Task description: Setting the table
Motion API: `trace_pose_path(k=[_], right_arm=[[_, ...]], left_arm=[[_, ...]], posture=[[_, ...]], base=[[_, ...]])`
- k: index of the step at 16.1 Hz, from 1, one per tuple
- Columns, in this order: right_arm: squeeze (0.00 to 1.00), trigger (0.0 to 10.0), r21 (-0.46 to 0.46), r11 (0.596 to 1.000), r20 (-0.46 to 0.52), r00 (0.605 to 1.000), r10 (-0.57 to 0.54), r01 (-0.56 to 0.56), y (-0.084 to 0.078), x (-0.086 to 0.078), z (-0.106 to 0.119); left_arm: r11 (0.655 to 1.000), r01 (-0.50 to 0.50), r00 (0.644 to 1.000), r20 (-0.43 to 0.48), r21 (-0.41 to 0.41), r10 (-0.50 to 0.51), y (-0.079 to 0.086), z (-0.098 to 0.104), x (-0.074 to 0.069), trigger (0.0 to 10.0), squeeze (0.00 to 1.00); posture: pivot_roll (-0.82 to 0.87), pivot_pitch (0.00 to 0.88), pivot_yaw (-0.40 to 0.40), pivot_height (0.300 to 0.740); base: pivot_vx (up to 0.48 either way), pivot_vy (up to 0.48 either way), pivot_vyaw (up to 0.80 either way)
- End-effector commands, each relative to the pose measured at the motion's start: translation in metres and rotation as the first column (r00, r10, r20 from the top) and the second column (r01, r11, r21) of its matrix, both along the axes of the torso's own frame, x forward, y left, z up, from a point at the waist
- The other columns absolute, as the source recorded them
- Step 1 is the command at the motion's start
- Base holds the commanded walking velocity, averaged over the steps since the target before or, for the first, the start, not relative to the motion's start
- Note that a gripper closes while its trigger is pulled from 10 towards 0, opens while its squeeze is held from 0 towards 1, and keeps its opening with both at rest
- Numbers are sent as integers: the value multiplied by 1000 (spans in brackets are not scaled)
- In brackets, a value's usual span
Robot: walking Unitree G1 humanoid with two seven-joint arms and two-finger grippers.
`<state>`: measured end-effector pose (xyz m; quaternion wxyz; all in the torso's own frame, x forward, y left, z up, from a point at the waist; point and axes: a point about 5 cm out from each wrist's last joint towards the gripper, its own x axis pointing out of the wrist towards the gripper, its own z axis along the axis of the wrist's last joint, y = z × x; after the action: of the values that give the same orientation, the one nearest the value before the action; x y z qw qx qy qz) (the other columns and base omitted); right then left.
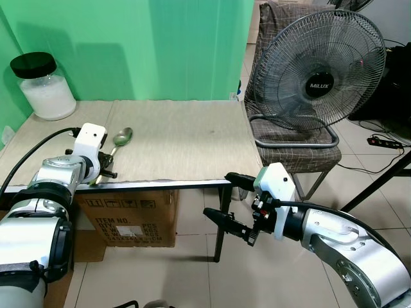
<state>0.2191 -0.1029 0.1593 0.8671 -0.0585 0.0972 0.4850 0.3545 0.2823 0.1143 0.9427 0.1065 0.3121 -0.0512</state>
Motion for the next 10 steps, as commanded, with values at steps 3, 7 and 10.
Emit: trace_pose_path(k=[3,7,10], right_arm=[[0,10000,-3,1000,14,1000,16,-16,1,-2,3],[0,10000,5,999,50,997,-50,50,-4,4,7],[0,10000,53,985,86,982,-167,162,-15,12,15]], left_arm=[[1000,-17,1000,19,8,16,5,5,1,0,0],[1000,-6,995,104,-30,9,4,21,8,0,0],[996,30,975,220,-86,-11,-5,44,21,0,0]], posture=[[-18,0,-26,740],[-20,0,-26,740],[-22,0,-19,740]], base=[[0,0,0],[0,0,0],[0,0,0]])
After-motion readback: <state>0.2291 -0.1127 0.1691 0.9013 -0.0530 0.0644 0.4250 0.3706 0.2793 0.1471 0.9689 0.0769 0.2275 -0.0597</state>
